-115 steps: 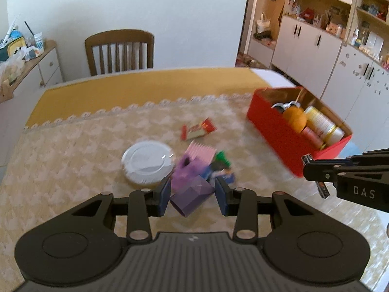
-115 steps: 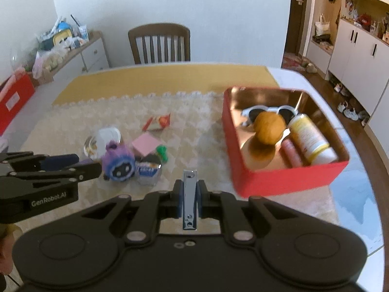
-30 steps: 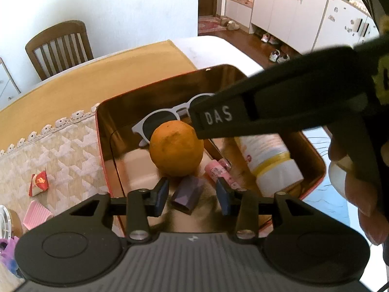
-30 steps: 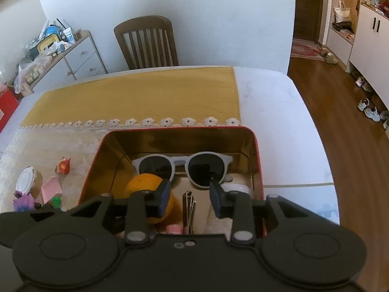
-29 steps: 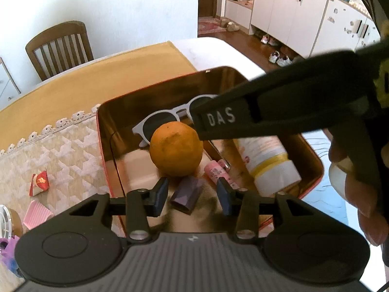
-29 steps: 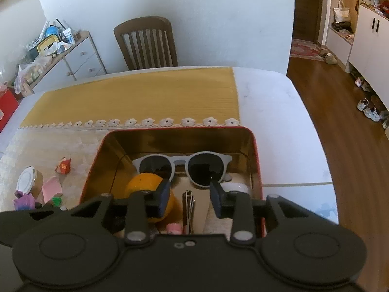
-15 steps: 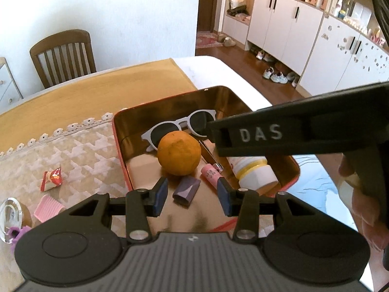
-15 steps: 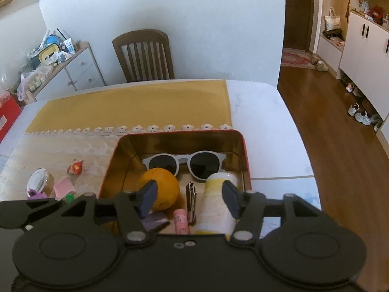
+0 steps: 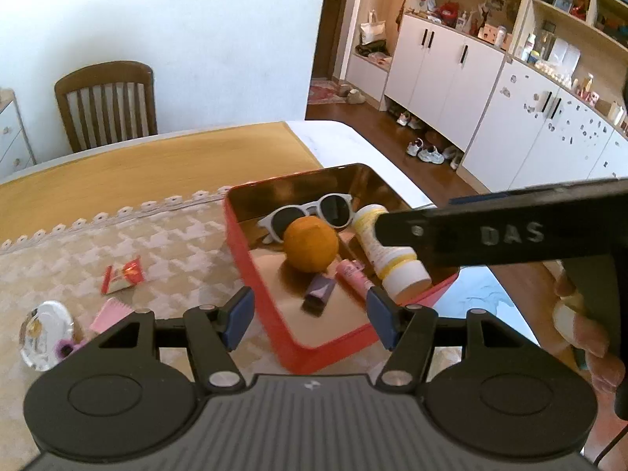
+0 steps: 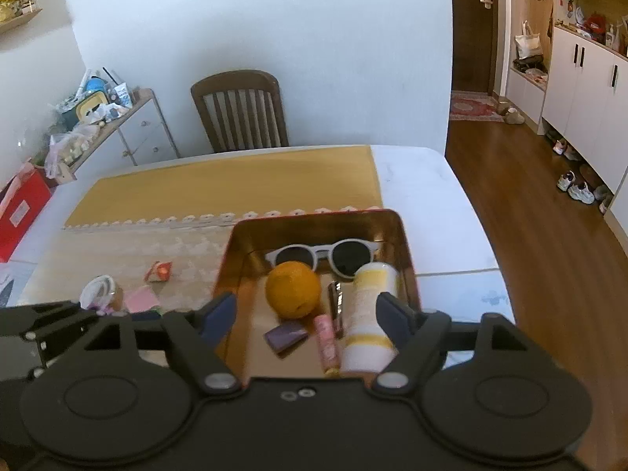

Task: Organize rigid objects
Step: 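Move both grippers back from the box toward the remaining table items, then grasp the purple plush toy with the left gripper while the right gripper grasps the glass jar, then carry the plush toy and glass jar with both grippers over the red tin box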

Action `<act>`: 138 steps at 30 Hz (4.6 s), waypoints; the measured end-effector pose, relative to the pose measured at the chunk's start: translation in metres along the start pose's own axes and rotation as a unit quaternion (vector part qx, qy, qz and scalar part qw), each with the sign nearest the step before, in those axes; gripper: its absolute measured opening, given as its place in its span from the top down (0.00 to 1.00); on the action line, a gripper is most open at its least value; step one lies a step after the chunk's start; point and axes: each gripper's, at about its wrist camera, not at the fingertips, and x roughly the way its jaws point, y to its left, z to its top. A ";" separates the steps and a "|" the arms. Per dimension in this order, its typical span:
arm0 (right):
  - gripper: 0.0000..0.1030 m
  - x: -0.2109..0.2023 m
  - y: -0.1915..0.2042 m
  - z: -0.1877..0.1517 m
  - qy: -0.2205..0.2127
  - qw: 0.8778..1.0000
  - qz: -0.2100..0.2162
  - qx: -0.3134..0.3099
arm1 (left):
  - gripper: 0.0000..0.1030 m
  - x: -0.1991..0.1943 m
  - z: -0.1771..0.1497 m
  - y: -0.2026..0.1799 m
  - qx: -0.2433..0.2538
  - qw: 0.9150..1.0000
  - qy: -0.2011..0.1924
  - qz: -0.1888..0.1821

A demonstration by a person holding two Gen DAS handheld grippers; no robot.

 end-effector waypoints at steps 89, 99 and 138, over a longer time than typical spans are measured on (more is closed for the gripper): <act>0.60 0.108 0.185 -0.074 0.038 0.986 0.037 -0.160 | 0.57 0.006 -0.068 0.176 0.054 0.998 -0.026 0.004; 0.60 0.071 0.174 -0.082 0.022 0.990 0.032 -0.137 | 0.59 -0.004 -0.073 0.167 0.071 0.997 -0.030 0.012; 0.59 -0.009 0.064 -0.061 -0.035 0.989 0.055 -0.136 | 0.52 -0.001 -0.025 0.059 0.069 0.995 -0.022 0.062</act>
